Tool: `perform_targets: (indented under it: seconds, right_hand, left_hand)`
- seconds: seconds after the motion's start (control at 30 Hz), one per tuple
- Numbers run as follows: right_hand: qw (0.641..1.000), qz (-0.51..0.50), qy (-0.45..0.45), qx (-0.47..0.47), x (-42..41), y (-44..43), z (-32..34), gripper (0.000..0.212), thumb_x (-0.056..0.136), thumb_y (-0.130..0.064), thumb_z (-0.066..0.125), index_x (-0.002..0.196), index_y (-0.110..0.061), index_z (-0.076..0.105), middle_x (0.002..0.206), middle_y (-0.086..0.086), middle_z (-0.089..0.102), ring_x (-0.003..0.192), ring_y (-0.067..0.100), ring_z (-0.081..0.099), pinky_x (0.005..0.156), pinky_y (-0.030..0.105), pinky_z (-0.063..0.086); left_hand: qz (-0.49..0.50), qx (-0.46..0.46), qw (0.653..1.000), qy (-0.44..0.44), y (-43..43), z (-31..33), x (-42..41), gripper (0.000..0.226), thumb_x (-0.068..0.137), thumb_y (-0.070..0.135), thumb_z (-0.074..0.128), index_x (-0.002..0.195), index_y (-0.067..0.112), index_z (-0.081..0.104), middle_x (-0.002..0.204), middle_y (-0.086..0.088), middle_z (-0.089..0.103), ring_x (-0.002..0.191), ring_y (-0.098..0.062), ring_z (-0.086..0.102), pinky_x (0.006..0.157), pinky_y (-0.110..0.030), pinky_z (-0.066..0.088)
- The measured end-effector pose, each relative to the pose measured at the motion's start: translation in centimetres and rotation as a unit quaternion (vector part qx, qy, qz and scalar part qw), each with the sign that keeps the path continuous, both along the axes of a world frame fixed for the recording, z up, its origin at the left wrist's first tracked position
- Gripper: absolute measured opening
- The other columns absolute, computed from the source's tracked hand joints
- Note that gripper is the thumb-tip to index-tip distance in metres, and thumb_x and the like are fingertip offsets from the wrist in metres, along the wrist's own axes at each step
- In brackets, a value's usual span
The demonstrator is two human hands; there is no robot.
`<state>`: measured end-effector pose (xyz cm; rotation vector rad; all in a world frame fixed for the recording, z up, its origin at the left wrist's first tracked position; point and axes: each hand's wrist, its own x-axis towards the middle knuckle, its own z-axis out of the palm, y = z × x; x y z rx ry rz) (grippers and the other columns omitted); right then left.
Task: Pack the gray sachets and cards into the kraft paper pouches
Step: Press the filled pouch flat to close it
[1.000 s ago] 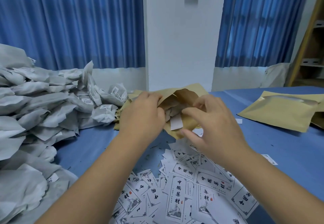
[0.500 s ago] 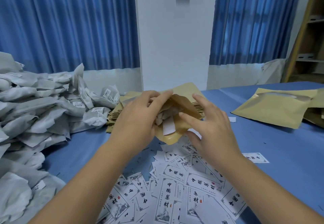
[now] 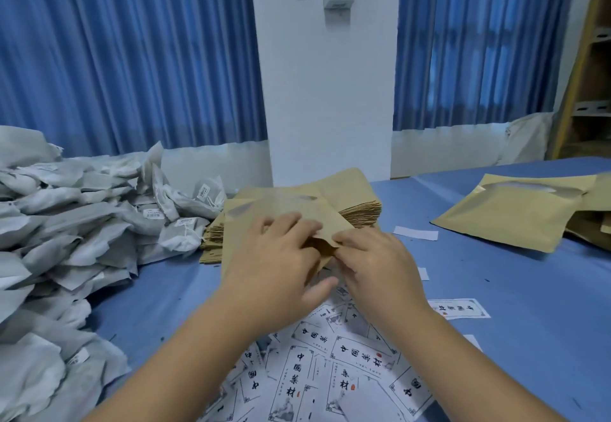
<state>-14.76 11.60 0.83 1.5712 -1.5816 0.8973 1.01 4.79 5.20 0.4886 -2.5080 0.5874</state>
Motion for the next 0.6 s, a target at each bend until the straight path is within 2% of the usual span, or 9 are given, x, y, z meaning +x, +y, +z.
perform_targets:
  seconds: [0.03, 0.1, 0.17, 0.2, 0.37, 0.5, 0.6]
  right_hand:
    - [1.000, 0.002, 0.000, -0.006, 0.1, 0.1, 0.1, 0.018, 0.056, -0.005, 0.086, 0.062, -0.013, 0.070, 0.083, -0.003, 0.072, 0.068, 0.024, 0.066, 0.057, 0.034, 0.051]
    - [1.000, 0.006, -0.006, -0.015, 0.1, 0.4, 0.2, 0.018, 0.056, -0.005, 0.087, 0.062, -0.013, 0.071, 0.078, -0.004, 0.071, 0.064, 0.022, 0.065, 0.055, 0.032, 0.051]
    - [1.000, 0.008, -0.022, -0.021, -0.1, 0.5, 0.4, 0.015, 0.063, -0.007, 0.086, 0.062, -0.013, 0.072, 0.076, -0.004, 0.070, 0.061, 0.021, 0.064, 0.054, 0.031, 0.050]
    - [0.999, 0.008, -0.029, -0.023, -0.2, 0.5, 0.4, 0.015, 0.065, -0.008, 0.085, 0.062, -0.012, 0.071, 0.075, -0.004, 0.070, 0.060, 0.021, 0.063, 0.054, 0.031, 0.050]
    - [0.999, 0.032, -0.019, -0.035, 0.2, 1.1, 0.4, 0.014, 0.069, -0.009, 0.083, 0.064, -0.013, 0.071, 0.076, -0.004, 0.070, 0.062, 0.020, 0.064, 0.059, 0.033, 0.050]
    - [0.997, 0.064, 0.007, -0.044, 1.0, 1.9, 1.1, 0.008, 0.074, -0.013, 0.079, 0.070, -0.016, 0.073, 0.086, -0.007, 0.073, 0.072, 0.015, 0.066, 0.071, 0.035, 0.047]
    - [0.994, 0.098, 0.019, -0.040, 2.0, 2.8, 1.4, 0.004, 0.075, -0.012, 0.078, 0.075, -0.016, 0.075, 0.092, -0.006, 0.073, 0.077, 0.015, 0.067, 0.073, 0.034, 0.048]
  left_hand:
    - [0.013, -0.009, 1.000, -0.019, 0.1, -0.4, 0.2, 0.047, 0.077, 0.063, 0.048, 0.073, 0.024, 0.074, 0.117, 0.005, 0.066, 0.112, -0.022, 0.060, 0.089, -0.040, 0.038]
    - [0.044, -0.014, 0.998, -0.045, 0.1, -1.1, 0.8, 0.043, 0.067, 0.063, 0.068, 0.079, 0.022, 0.076, 0.115, 0.002, 0.068, 0.106, -0.024, 0.064, 0.083, -0.042, 0.048]
    - [0.074, -0.004, 0.996, -0.048, -0.2, -1.6, 1.4, 0.039, 0.049, 0.047, 0.089, 0.073, 0.019, 0.076, 0.111, -0.002, 0.070, 0.097, -0.026, 0.067, 0.072, -0.042, 0.054]
    - [0.080, -0.004, 0.996, -0.047, -0.5, -1.9, 1.6, 0.036, 0.044, 0.037, 0.093, 0.069, 0.018, 0.076, 0.110, -0.002, 0.070, 0.093, -0.027, 0.068, 0.069, -0.041, 0.055]
    - [0.060, -0.042, 0.997, -0.003, -1.7, -2.7, 3.4, 0.028, 0.042, 0.007, 0.090, 0.063, 0.016, 0.073, 0.109, 0.002, 0.072, 0.085, -0.025, 0.068, 0.064, -0.035, 0.051]
    - [0.060, -0.076, 0.994, 0.049, -1.6, -1.7, 4.6, 0.029, 0.034, -0.005, 0.084, 0.053, 0.011, 0.068, 0.100, -0.001, 0.075, 0.078, -0.024, 0.070, 0.061, -0.035, 0.051]
    - [0.053, -0.088, 0.992, 0.075, -0.9, -1.5, 5.8, 0.029, 0.036, -0.011, 0.080, 0.051, 0.009, 0.066, 0.097, -0.004, 0.075, 0.077, -0.023, 0.071, 0.062, -0.036, 0.053]
